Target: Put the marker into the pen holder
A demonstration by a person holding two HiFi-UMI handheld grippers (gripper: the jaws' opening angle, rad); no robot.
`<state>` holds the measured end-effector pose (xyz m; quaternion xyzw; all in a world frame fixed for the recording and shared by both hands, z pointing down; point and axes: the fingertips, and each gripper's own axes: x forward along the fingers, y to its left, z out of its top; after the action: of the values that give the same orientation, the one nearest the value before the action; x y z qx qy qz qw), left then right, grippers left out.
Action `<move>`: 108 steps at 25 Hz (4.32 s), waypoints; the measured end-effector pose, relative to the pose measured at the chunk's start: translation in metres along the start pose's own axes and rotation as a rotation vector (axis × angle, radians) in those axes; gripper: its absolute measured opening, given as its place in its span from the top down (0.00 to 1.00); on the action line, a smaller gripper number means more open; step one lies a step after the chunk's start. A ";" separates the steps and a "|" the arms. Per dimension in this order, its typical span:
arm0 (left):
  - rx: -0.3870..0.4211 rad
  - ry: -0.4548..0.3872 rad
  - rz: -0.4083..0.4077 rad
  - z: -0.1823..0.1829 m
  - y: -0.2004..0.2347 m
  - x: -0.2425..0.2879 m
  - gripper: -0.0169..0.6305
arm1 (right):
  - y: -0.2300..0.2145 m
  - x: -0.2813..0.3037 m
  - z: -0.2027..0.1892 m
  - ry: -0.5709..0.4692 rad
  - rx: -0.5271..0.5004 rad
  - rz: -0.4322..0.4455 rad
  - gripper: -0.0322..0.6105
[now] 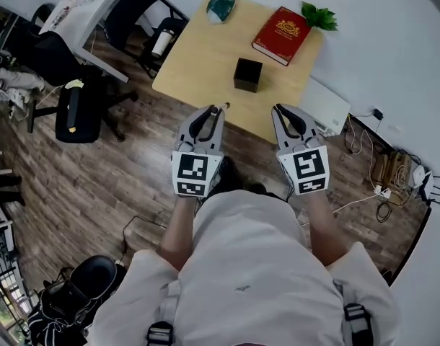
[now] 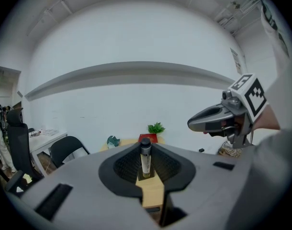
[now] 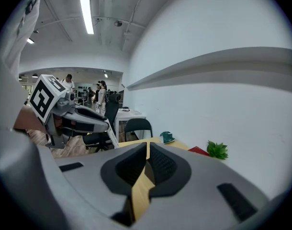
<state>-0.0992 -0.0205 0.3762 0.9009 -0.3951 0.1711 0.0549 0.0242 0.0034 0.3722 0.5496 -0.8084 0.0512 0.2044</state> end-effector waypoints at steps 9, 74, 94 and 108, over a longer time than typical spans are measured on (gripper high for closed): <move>-0.006 -0.004 -0.076 -0.002 0.044 0.025 0.88 | 0.004 0.043 0.009 0.033 0.032 -0.058 0.95; -0.331 0.173 0.041 -0.045 0.024 0.223 0.88 | -0.125 0.169 -0.059 0.177 0.023 0.302 0.95; -0.370 0.233 0.065 -0.082 0.014 0.244 0.88 | -0.120 0.174 -0.074 0.203 0.002 0.357 0.95; -0.349 0.292 0.044 -0.102 0.013 0.259 0.87 | -0.115 0.183 -0.081 0.221 0.011 0.371 0.95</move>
<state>0.0275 -0.1850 0.5623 0.8346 -0.4260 0.2298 0.2630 0.0941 -0.1752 0.5005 0.3833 -0.8682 0.1524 0.2759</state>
